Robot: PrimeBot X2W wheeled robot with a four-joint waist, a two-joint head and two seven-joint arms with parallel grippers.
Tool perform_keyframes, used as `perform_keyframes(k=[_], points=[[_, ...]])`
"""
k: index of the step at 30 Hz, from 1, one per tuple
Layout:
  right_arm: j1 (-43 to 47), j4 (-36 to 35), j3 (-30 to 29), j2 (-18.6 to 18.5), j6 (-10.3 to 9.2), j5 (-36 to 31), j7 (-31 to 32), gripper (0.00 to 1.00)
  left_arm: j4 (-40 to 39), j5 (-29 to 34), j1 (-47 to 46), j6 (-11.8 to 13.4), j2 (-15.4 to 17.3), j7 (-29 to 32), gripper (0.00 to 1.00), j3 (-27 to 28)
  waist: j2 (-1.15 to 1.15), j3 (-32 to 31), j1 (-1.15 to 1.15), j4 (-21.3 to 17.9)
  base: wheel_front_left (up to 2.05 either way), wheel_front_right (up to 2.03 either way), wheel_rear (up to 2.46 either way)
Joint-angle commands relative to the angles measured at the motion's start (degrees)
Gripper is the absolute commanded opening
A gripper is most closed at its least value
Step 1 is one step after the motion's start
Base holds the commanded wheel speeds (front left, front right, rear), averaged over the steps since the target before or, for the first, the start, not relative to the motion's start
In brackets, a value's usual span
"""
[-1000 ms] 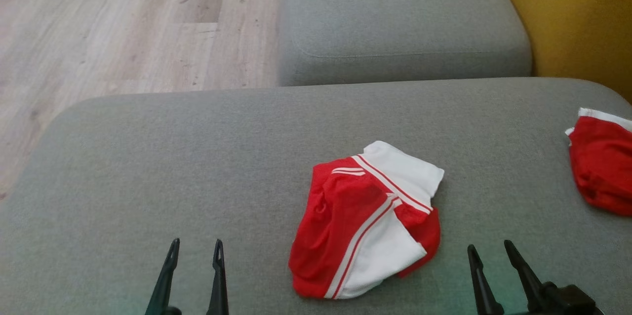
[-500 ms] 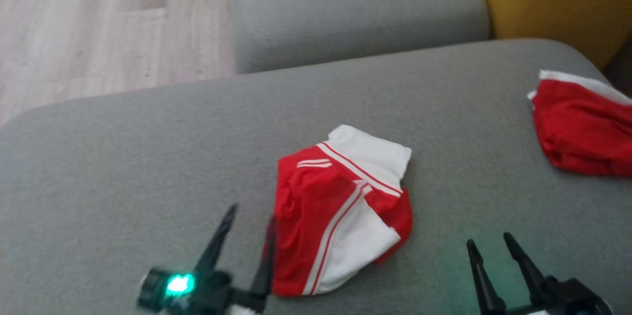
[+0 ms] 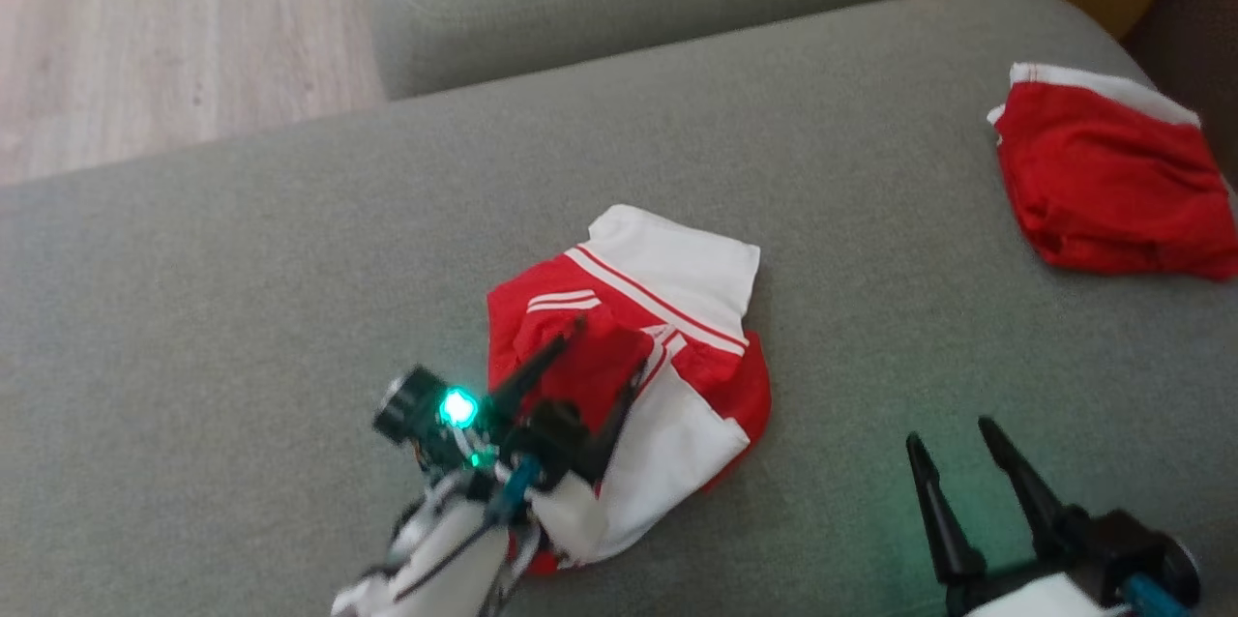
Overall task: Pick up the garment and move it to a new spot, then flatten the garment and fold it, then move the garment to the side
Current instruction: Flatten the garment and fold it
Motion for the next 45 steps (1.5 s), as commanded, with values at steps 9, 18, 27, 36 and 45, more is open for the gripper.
perform_keyframes(k=[9, 18, 27, 36, 45], points=[[-4.3, -1.4, 1.9, -1.2, -0.04, 0.7, -0.4, 1.00, 7.5, 0.3, -8.6, -0.1, 0.0, 2.5, 0.00, 0.0, 0.00, 1.6, -0.01, -1.6, 0.00, 0.00, 0.00], [-6.0, -0.8, 3.0, 0.3, -0.04, 0.6, -0.4, 1.00, 0.3, -14.3, -16.3, -5.1, 0.0, -1.7, 0.00, -4.0, 0.00, 1.1, -0.01, -5.3, 0.00, 0.00, 0.00], [-7.6, -0.8, 4.9, 1.4, -0.04, 0.8, -0.4, 1.00, -2.1, -26.8, -41.2, -3.8, 0.0, -5.1, 0.00, -4.5, 0.00, 1.3, -0.01, -10.3, 0.00, 0.00, 0.00], [-7.0, -1.6, 2.5, 1.7, -0.04, 0.6, -0.4, 1.00, -4.6, -26.3, -50.4, 4.8, 0.5, -5.9, 0.00, 9.5, 0.00, 1.2, -0.01, -6.6, 0.00, 0.00, 0.00], [-6.2, -2.9, 1.1, 1.2, -0.04, 0.4, -0.4, 1.00, -12.1, -24.3, -17.5, 5.3, 1.1, -5.9, 0.00, 21.0, 0.00, 3.6, -0.01, 2.0, 0.00, 0.00, 0.00]])
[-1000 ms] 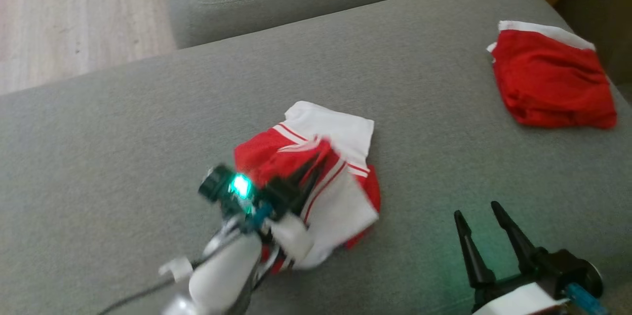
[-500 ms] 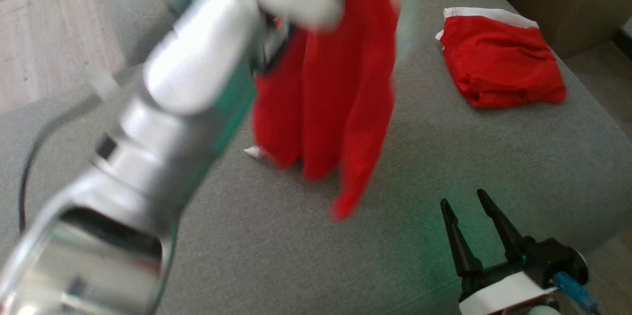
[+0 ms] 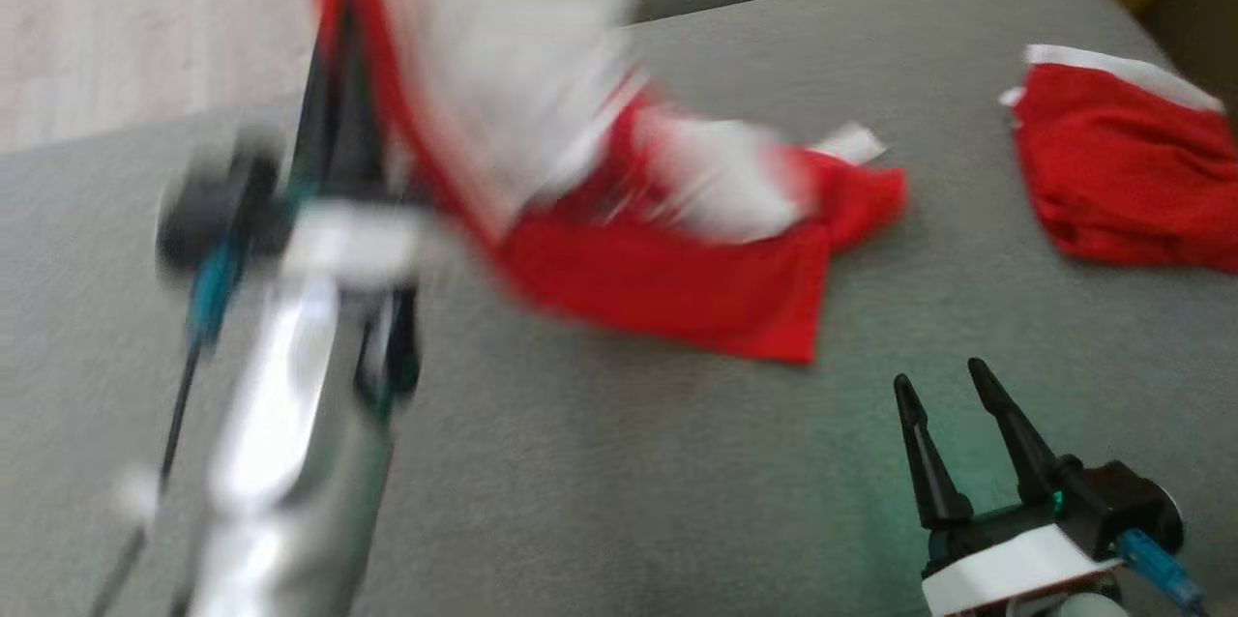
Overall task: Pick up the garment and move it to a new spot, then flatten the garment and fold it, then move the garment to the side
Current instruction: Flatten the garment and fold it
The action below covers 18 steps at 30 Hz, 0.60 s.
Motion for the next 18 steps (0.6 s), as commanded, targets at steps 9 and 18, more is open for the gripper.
perform_keyframes(k=[9, 18], points=[[-1.5, -3.2, 1.2, -1.1, -0.04, 0.6, -0.4, 1.00, -7.2, -1.5, 23.4, 1.7, 0.1, -0.1, 0.00, 12.8, 0.00, 1.4, 0.00, 7.0, 0.00, 0.00, 0.00], [0.3, -2.6, 1.8, -1.1, -0.04, 0.3, -0.4, 1.00, -8.8, -2.3, 34.2, 4.8, 0.1, -0.1, 1.00, 14.3, 0.00, -1.4, 0.00, 8.3, 0.00, 0.00, 0.00]])
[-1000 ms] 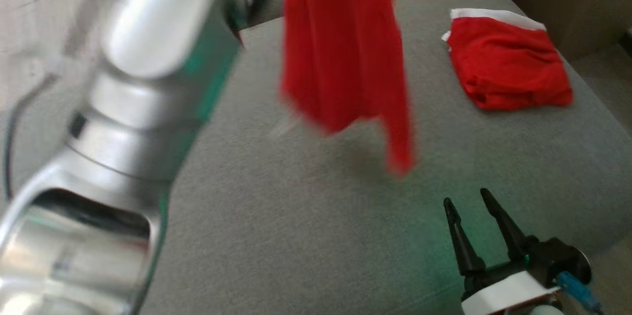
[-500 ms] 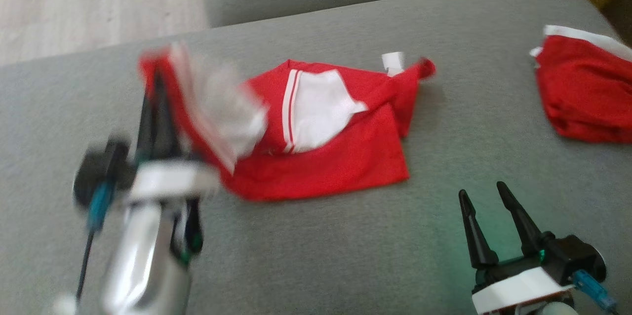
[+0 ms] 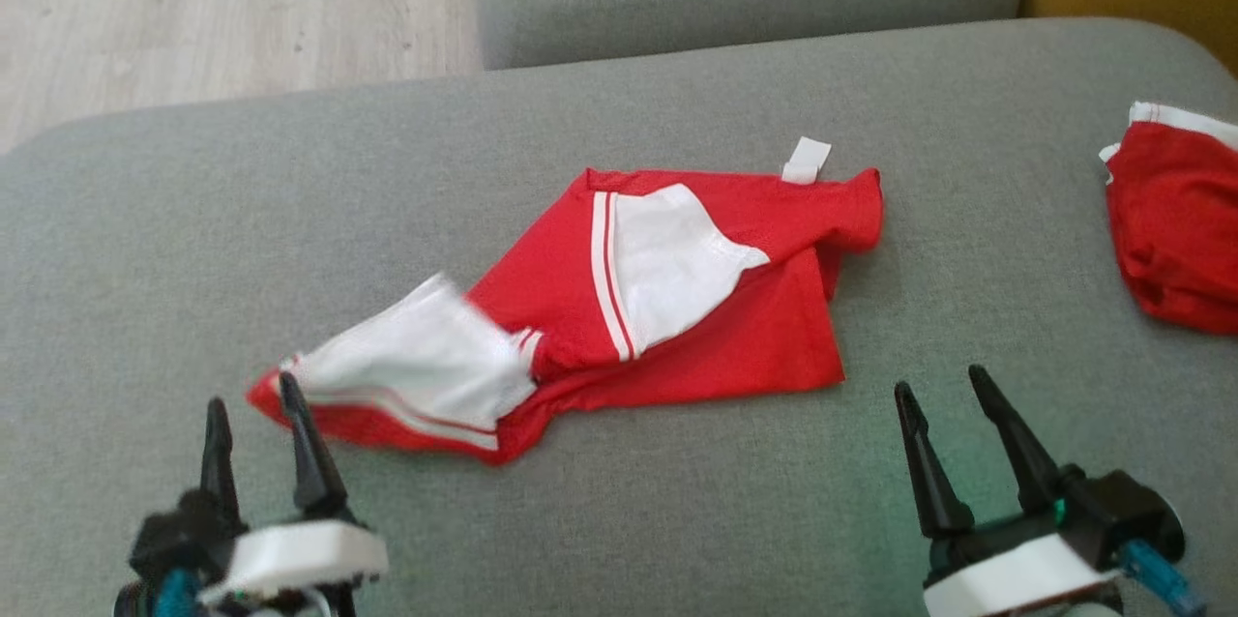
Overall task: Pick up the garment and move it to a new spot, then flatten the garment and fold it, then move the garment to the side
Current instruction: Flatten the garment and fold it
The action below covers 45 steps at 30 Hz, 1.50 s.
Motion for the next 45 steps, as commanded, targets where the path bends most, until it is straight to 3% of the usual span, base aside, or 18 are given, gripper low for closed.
perform_keyframes(k=[1, 4, 5, 9, 13, 17, 21, 22, 25, 39, 40, 41, 42, 45], points=[[0.0, -1.6, 1.4, -0.8, -0.04, -0.2, -0.4, 1.00, -2.4, 2.3, -0.7, 0.0, 0.4, -0.1, 1.00, 2.2, 0.00, -0.4, 0.01, 0.2, 0.00, 0.00, 0.00], [0.6, -1.8, 1.1, -0.7, -0.04, -0.4, -0.4, 1.00, -4.1, 8.3, 0.1, -1.5, 1.4, -0.1, 1.00, 2.9, 0.00, -0.3, 0.01, 0.6, 0.00, 0.00, 0.00], [0.9, -2.0, 1.0, -1.0, -0.04, -0.4, -0.4, 1.00, -4.7, 11.9, -1.4, -3.9, 4.1, -0.1, 1.00, 2.3, 0.00, 0.0, 0.01, 1.3, 0.00, 0.00, 0.00], [0.7, -2.2, 1.4, -1.9, -0.04, -0.5, -0.4, 1.00, -1.7, 16.3, -7.9, -11.3, 10.5, 0.5, 1.00, -2.2, 0.00, 1.3, 0.01, 2.6, 0.00, 0.00, 0.00], [-0.8, -2.7, 2.0, -2.9, -0.04, -0.4, -0.4, 1.00, 2.8, 18.4, -18.1, -15.2, 15.8, 6.1, 1.00, -7.3, 0.00, 3.6, 0.01, 3.3, 0.00, 0.00, 0.00], [-2.8, -2.9, 2.9, -3.9, -0.04, -0.2, -0.4, 1.00, 8.9, 16.4, -27.3, -16.0, 18.8, 11.6, 1.00, -13.6, 0.00, 6.4, 0.01, 3.0, 0.00, 0.00, 0.00], [-4.5, -3.0, 3.5, -4.6, -0.04, 0.1, -0.4, 1.00, 13.4, 10.2, -33.0, -16.1, 21.5, 16.5, 1.00, -23.4, 0.00, 8.8, 0.01, 1.7, 0.00, 0.00, 0.00], [-5.1, -2.9, 3.5, -4.8, -0.04, 0.3, -0.4, 1.00, 14.9, 6.8, -34.6, -16.1, 23.0, 19.1, 1.00, -28.0, 0.00, 9.6, 0.01, 1.1, 0.00, 0.00, 0.00], [-5.8, -2.9, 3.4, -4.8, -0.04, 0.4, -0.4, 1.00, 17.0, 1.8, -36.3, -16.1, 25.4, 22.3, 1.00, -33.0, 0.00, 10.6, 0.01, 0.1, 0.00, 0.00, 0.00], [-6.9, -2.6, 2.9, -4.2, -0.04, 0.7, -0.4, 1.00, 18.6, -9.8, -38.4, -16.1, 30.9, 26.0, 1.00, -43.3, 0.00, 11.9, 0.01, -2.2, 0.00, 0.00, 0.00], [-6.9, -2.7, 2.9, -4.2, -0.04, 0.7, -0.4, 1.00, 18.4, -10.4, -38.5, -16.1, 31.1, 26.3, 0.81, -44.1, 0.00, 12.0, 0.01, -2.2, 0.00, 0.00, 0.00], [-7.0, -2.7, 2.8, -4.1, -0.04, 0.8, -0.4, 1.00, 18.2, -11.0, -38.7, -16.1, 31.4, 26.5, 0.36, -45.1, 0.00, 12.0, 0.01, -2.3, 0.00, 0.00, 0.00], [-7.0, -2.7, 2.8, -4.2, -0.04, 0.8, -0.4, 1.00, 17.9, -11.7, -38.8, -16.1, 31.6, 26.7, 0.00, -46.1, 0.00, 11.9, 0.01, -2.3, 0.00, 0.00, 0.00], [-6.7, -2.5, 2.6, -4.2, -0.04, 0.8, -0.4, 1.00, 17.0, -12.5, -39.8, -16.1, 32.7, 25.4, 0.00, -48.1, 0.00, 11.5, 0.01, -2.2, 0.00, 0.00, 0.00]])
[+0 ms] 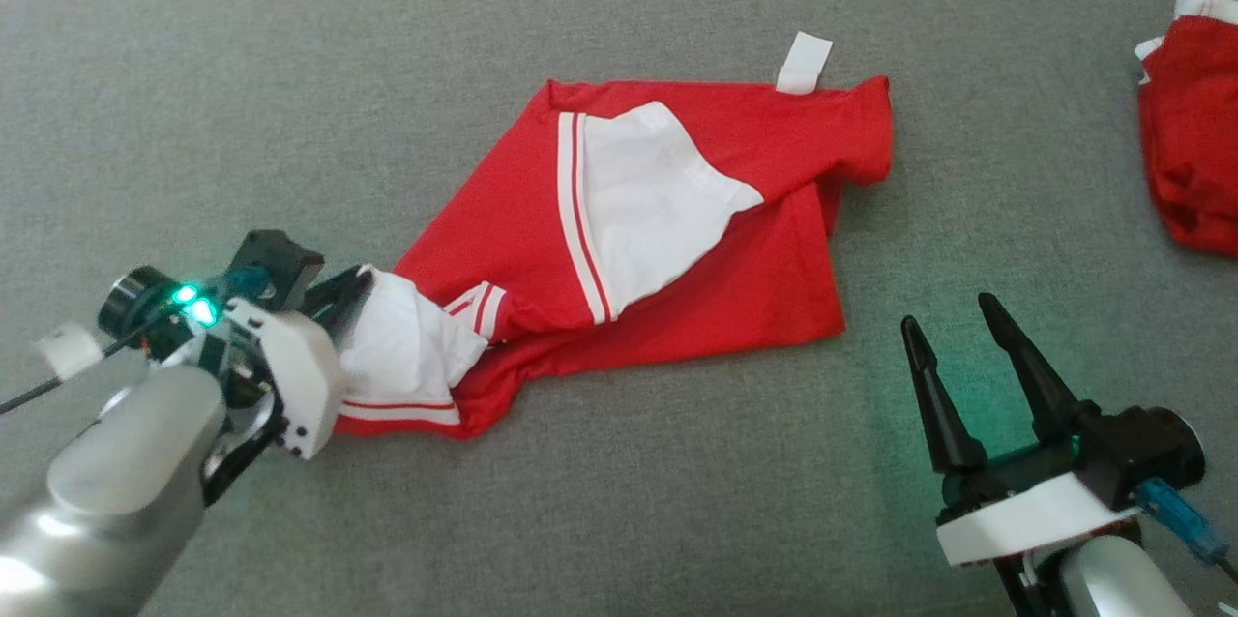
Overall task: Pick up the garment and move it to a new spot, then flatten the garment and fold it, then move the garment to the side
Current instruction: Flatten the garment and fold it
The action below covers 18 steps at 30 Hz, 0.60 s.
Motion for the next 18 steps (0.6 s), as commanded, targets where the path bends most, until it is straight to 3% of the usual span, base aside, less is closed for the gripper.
perform_keyframes(k=[1, 4, 11, 18], points=[[-1.2, -1.3, 0.7, -0.4, -0.04, 0.6, -0.4, 1.00, -0.6, 0.5, -3.0, 0.1, 3.8, -1.7, 0.00, 1.8, 0.00, -0.4, 0.00, 0.2, 0.00, 0.00, 0.00], [-0.4, 0.4, 0.9, -0.5, -0.04, 0.9, -0.4, 1.00, -0.7, 2.4, -5.0, 0.6, 4.4, -7.1, 0.00, 2.4, 0.00, -1.5, 0.00, 0.9, 0.00, 0.00, 0.00], [0.1, 5.5, 4.3, -1.6, -0.04, 2.3, -0.4, 1.00, -2.4, 4.9, -9.0, 4.5, 4.2, -19.1, 0.00, 6.0, 0.00, -4.4, 0.00, 3.2, 0.00, 0.00, 0.00], [-1.3, 11.3, 8.2, -2.6, -0.04, 2.9, -0.4, 1.00, -6.0, 4.8, -10.9, 5.2, 4.2, -22.1, 0.00, 7.4, 0.00, -6.3, 0.00, 5.8, 0.00, 0.00, 0.00]])
